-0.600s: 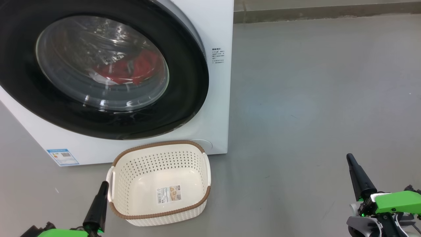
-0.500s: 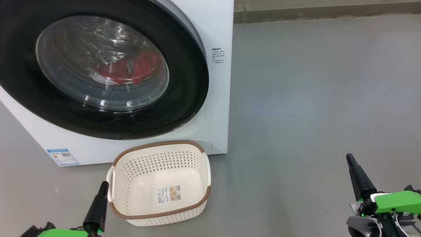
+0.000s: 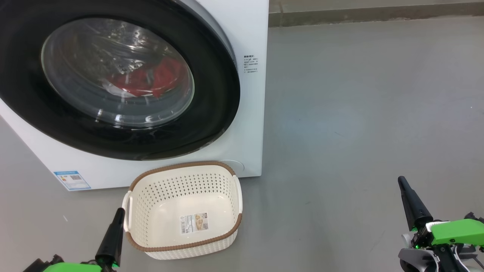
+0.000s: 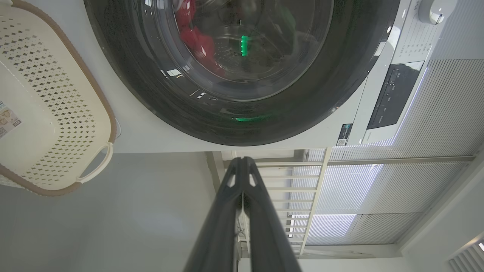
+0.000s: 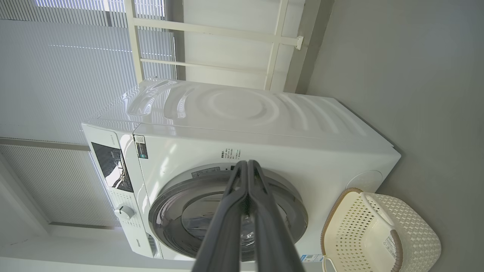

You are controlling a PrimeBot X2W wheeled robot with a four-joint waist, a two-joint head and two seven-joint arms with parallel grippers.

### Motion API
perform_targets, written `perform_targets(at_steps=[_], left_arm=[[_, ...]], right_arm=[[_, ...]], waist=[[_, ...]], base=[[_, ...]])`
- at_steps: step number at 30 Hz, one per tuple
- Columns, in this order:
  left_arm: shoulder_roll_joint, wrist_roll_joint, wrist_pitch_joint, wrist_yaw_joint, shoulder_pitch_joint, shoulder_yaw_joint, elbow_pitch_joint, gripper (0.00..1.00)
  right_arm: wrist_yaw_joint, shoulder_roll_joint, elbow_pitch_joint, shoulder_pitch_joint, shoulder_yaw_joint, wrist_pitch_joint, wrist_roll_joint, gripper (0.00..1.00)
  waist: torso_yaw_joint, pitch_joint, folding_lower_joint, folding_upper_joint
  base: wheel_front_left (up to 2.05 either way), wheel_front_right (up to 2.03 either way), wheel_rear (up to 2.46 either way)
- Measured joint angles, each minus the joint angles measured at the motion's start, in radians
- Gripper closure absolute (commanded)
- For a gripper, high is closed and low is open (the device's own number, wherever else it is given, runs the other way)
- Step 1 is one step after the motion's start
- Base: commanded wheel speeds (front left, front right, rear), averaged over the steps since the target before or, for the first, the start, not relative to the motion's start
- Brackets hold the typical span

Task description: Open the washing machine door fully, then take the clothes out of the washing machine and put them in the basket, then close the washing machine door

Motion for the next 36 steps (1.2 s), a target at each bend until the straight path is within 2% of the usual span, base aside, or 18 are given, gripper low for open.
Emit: perform_targets(at_steps=[3,4,10,18,36], left_arm=[[0.000,0.000,0.000,0.000,0.000,0.000,0.000,1.00],[-0.001,0.000,0.000,0.000,0.001,-0.001,0.003,0.00],[-0.022,0.000,-0.001,0.001,0.048,-0.009,0.062,0.00],[-0.022,0.011,-0.021,0.001,0.050,-0.015,0.052,0.00],[-0.021,0.272,-0.074,0.001,0.050,-0.018,0.012,0.00]], right_arm=[[0.000,0.000,0.000,0.000,0.000,0.000,0.000,1.00],[0.000,0.001,0.004,0.001,0.001,0.000,0.000,0.00],[0.000,0.028,0.070,0.055,0.008,0.000,0.000,0.00],[0.000,0.026,0.065,0.060,0.021,-0.017,-0.010,0.00],[0.000,-0.017,0.069,0.060,0.090,-0.076,-0.162,0.00]], waist=[[0.000,0.000,0.0001,0.0000],[0.000,0.000,0.0001,0.0000],[0.000,0.000,0.0001,0.0000],[0.001,0.001,0.0004,0.0000],[0.001,0.011,0.0002,0.0000]], base=[[0.00,0.00,0.00],[0.00,0.00,0.00],[0.00,0.00,0.00],[0.00,0.00,0.00],[0.00,0.00,0.00]])
